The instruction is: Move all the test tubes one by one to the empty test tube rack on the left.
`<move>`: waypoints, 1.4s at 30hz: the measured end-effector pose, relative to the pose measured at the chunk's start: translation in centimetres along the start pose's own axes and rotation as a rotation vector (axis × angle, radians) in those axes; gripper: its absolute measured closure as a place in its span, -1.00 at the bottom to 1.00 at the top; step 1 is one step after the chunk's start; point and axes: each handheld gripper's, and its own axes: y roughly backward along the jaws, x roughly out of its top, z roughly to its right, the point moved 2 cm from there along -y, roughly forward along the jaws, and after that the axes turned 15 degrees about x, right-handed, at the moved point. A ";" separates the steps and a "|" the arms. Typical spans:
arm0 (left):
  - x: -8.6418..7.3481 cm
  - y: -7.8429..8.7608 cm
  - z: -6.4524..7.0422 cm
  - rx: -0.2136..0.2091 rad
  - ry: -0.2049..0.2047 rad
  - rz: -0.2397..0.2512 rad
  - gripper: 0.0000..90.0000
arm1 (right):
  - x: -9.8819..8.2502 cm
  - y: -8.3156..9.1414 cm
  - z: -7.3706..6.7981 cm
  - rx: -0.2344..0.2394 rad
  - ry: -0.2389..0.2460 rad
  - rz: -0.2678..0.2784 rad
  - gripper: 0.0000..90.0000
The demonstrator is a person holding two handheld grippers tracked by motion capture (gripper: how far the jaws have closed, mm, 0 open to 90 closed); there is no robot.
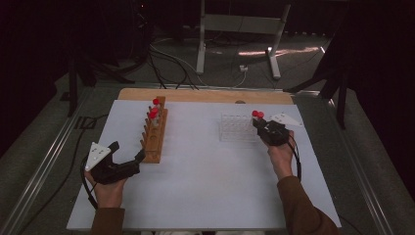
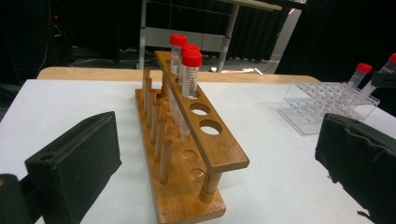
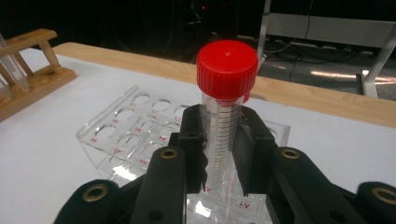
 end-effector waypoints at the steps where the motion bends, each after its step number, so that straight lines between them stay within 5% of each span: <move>1: 0.0 0.0 0.0 0.000 0.001 0.000 -0.98 | 0.1 0.1 0.0 0.001 0.000 0.002 0.66; 20: 0.0 0.0 0.0 -0.008 0.012 0.000 -0.98 | 2.0 2.8 -0.8 0.034 0.027 0.066 0.66; 42: 0.3 0.1 0.7 -0.012 0.001 -0.002 -0.98 | -0.4 4.3 -3.2 0.142 0.058 0.015 0.66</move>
